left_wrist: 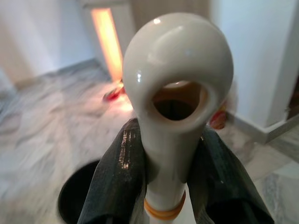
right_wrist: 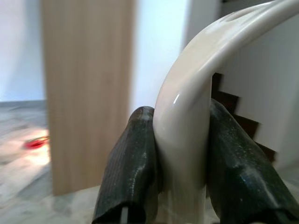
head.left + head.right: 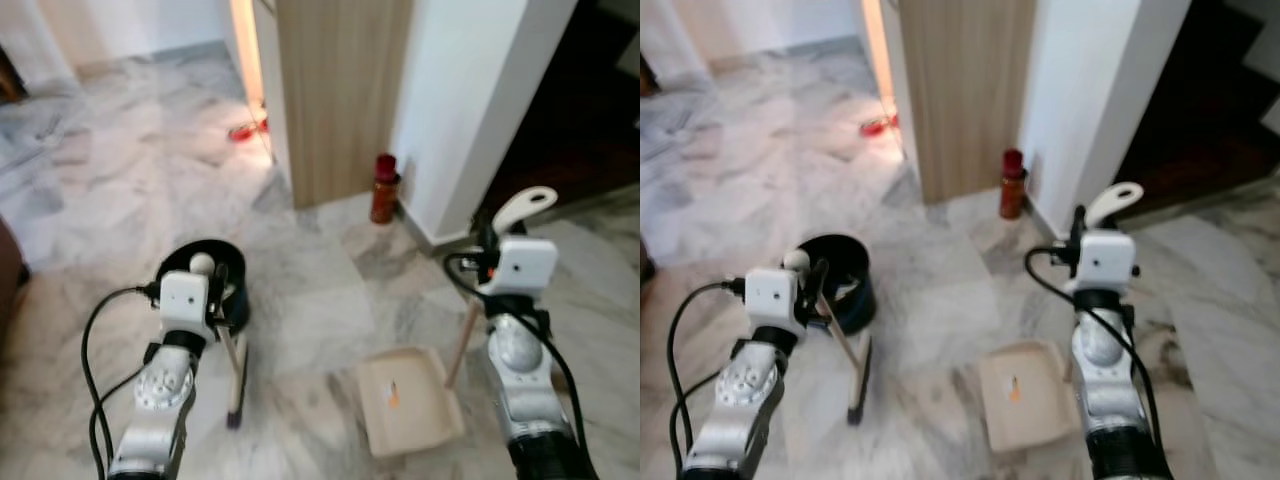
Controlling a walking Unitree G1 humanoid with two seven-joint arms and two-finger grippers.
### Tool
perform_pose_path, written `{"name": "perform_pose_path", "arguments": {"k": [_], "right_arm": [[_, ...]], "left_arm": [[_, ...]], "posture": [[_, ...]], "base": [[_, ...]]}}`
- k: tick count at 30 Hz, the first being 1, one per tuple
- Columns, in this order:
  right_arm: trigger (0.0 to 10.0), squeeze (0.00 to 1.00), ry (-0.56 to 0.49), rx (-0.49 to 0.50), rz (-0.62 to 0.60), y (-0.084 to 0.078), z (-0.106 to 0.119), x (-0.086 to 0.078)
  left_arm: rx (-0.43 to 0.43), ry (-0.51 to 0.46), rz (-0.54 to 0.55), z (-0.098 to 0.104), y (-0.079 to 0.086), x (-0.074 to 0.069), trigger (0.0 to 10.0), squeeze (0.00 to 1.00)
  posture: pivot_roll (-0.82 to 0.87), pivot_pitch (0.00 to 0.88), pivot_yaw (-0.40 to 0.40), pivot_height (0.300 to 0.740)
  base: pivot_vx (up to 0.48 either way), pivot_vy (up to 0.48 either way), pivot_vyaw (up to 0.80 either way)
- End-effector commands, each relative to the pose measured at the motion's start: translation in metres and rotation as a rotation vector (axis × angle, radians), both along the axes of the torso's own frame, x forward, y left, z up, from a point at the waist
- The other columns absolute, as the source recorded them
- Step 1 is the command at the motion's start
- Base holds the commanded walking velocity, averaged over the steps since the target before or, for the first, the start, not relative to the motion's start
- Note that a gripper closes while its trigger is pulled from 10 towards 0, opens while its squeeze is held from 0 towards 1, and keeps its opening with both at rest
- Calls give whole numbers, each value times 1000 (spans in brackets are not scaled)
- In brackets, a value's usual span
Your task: Sweep floor
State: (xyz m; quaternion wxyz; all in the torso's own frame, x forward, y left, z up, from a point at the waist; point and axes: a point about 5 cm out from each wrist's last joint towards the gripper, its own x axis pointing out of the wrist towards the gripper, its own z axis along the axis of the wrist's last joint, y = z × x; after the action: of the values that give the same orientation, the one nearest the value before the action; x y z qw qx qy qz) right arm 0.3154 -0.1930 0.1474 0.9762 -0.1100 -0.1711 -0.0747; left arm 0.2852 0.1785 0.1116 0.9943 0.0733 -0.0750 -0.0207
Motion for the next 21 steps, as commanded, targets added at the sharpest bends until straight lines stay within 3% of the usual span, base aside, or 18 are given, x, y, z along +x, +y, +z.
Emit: {"name": "perform_pose_path", "arguments": {"k": [1,21], "right_arm": [[10000,0,-40,10,-7,-3,9,0],[10000,0,-41,7,-3,-3,11,1]], "left_arm": [[12,-54,6,10,1,1,10000,0],[3,-62,11,10,0,2,10000,0]], "posture": [[-10,67,69,740],[-16,77,62,740]], "base": [[0,0,-800],[0,0,-800]]}}
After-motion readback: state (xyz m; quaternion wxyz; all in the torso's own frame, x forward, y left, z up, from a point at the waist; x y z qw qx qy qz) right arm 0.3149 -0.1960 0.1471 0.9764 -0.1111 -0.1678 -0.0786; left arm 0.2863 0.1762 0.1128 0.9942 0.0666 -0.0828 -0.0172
